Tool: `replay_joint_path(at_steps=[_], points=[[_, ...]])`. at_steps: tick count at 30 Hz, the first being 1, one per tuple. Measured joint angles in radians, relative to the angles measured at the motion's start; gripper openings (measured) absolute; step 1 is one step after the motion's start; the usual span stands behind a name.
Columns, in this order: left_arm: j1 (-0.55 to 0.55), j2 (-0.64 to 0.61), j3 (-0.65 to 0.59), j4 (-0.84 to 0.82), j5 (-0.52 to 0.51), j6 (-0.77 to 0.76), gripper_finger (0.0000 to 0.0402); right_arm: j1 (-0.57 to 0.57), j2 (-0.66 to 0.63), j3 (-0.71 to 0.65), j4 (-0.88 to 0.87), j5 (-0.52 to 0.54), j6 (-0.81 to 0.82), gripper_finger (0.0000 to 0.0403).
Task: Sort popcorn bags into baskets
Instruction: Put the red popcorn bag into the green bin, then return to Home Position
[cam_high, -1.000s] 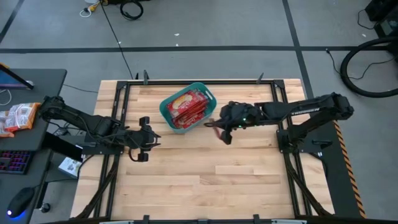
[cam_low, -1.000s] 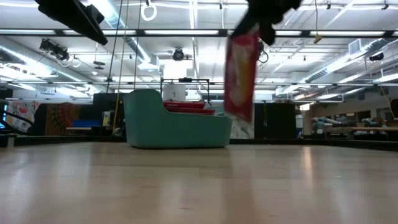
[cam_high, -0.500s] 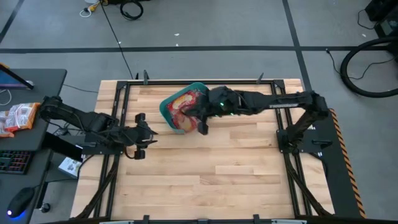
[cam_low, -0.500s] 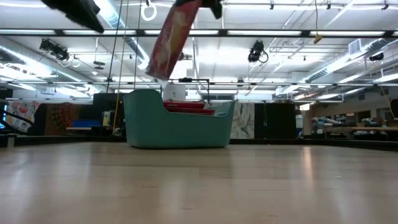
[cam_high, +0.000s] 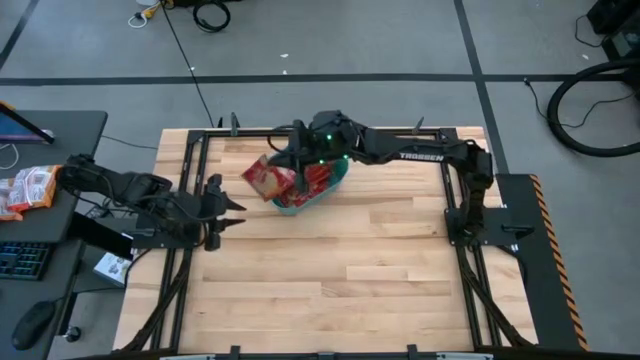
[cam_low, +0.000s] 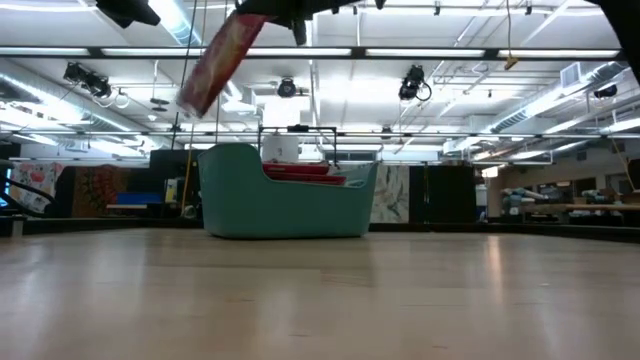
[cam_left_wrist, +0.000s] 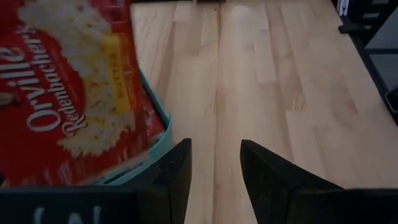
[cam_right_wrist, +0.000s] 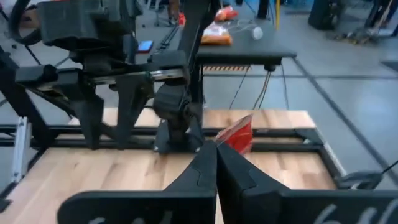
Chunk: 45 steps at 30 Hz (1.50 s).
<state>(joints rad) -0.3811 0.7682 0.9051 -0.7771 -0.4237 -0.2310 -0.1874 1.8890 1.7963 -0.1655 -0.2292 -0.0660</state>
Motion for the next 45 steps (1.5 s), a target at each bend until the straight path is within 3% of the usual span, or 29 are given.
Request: replay_joint_path(at_steps=[6,17,24,30,35,39,45], points=[[0.000,-0.016,0.000,0.000,-0.001,-0.001,0.0141,-0.102,0.035,-0.004,-0.087,-0.001,0.017,0.0002],[0.002,-0.016,0.000,-0.009,-0.001,-0.021,0.0141,-0.219,0.108,-0.005,-0.315,0.112,-0.017,0.0002],[0.002,-0.016,0.000,-0.006,-0.001,-0.020,0.0141,-0.246,0.106,-0.005,-0.403,0.263,-0.076,0.0005],[0.002,-0.015,-0.001,-0.004,-0.026,-0.009,0.0141,-0.255,0.104,-0.005,-0.485,0.368,-0.083,0.0053],[-0.008,-0.041,-0.067,0.165,-0.040,0.065,0.0141,-0.254,0.058,-0.005,-0.610,0.393,-0.074,0.0105],[-0.017,-0.085,-0.167,0.291,-0.061,0.112,0.0141,-0.236,0.002,-0.010,-0.657,0.392,-0.045,0.0123],[-0.017,-0.196,-0.289,0.453,-0.043,0.107,0.0141,-0.185,-0.137,-0.217,-0.524,0.395,-0.012,0.0123]])
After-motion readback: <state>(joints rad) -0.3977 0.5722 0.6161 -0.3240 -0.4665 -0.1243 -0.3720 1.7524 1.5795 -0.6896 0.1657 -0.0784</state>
